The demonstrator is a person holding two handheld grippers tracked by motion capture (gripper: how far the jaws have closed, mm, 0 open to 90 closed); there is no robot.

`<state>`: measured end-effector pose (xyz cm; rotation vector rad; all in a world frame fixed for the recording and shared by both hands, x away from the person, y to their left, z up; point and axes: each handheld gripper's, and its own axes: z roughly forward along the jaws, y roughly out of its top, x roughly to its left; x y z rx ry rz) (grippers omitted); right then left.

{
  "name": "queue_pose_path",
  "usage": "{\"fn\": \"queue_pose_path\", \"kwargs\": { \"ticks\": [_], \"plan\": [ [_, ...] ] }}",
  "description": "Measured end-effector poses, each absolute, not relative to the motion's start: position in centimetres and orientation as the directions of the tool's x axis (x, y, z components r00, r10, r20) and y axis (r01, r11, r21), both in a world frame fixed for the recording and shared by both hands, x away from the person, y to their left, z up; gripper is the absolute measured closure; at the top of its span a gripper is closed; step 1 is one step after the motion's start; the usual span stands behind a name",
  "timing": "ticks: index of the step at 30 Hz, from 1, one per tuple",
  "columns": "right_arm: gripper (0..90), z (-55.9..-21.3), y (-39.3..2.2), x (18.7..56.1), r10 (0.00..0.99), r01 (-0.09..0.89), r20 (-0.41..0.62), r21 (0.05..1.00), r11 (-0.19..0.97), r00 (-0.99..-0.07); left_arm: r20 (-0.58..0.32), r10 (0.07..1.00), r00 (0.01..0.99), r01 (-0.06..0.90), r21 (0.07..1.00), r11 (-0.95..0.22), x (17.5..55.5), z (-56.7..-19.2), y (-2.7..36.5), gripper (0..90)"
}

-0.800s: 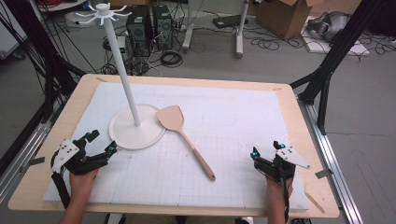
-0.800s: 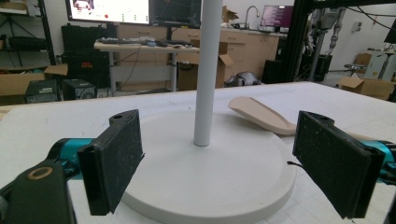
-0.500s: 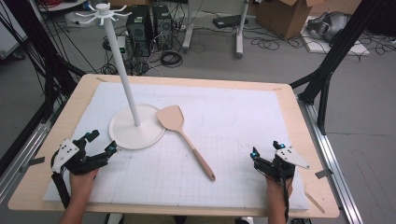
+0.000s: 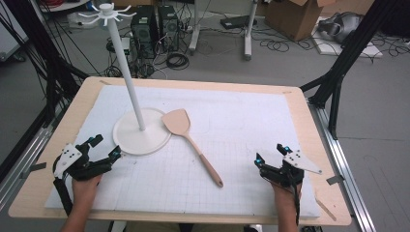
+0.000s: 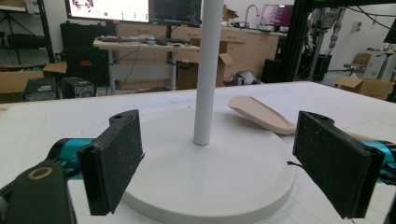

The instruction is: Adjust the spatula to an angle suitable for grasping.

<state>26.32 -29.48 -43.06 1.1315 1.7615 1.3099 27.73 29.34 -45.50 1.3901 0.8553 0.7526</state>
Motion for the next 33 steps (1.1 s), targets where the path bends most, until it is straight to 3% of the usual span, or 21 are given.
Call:
{"fn": "queue_pose_path", "kwargs": {
  "ticks": [13, 14, 22, 23, 33],
  "plan": [
    [16.7, -41.1, -23.4, 28.3, 0.842, 0.271, -0.021, 0.942, 0.198, -0.54, -0.069, 0.857, 0.511, 0.047, 0.998, 0.052, 27.8, -45.5, 29.4, 16.1],
    [20.8, -41.0, -22.6, 28.7, 0.834, 0.281, -0.008, 0.94, 0.195, -0.551, -0.071, 0.857, 0.511, 0.051, 0.997, 0.052, 27.8, -45.5, 29.4, 16.1],
    [23.2, -41.0, -18.5, 31.1, 0.786, 0.327, -0.001, 0.909, 0.259, -0.618, -0.072, 0.857, 0.51, 0.051, 0.997, 0.053, 27.8, -45.5, 29.4, 16.2],
    [27.8, -41.0, -17.2, 31.7, 0.767, 0.345, 0.0, 0.893, 0.288, -0.641, -0.072, 0.857, 0.51, 0.052, 0.997, 0.053, 27.8, -45.5, 29.4, 16.2],
    [40.1, -42.4, -12.4, 34.8, 0.722, 0.447, 0.046, 0.813, 0.374, -0.69, -0.076, 0.855, 0.513, 0.054, 0.997, 0.056, 27.8, -45.5, 29.4, 16.2]
  ]
}}
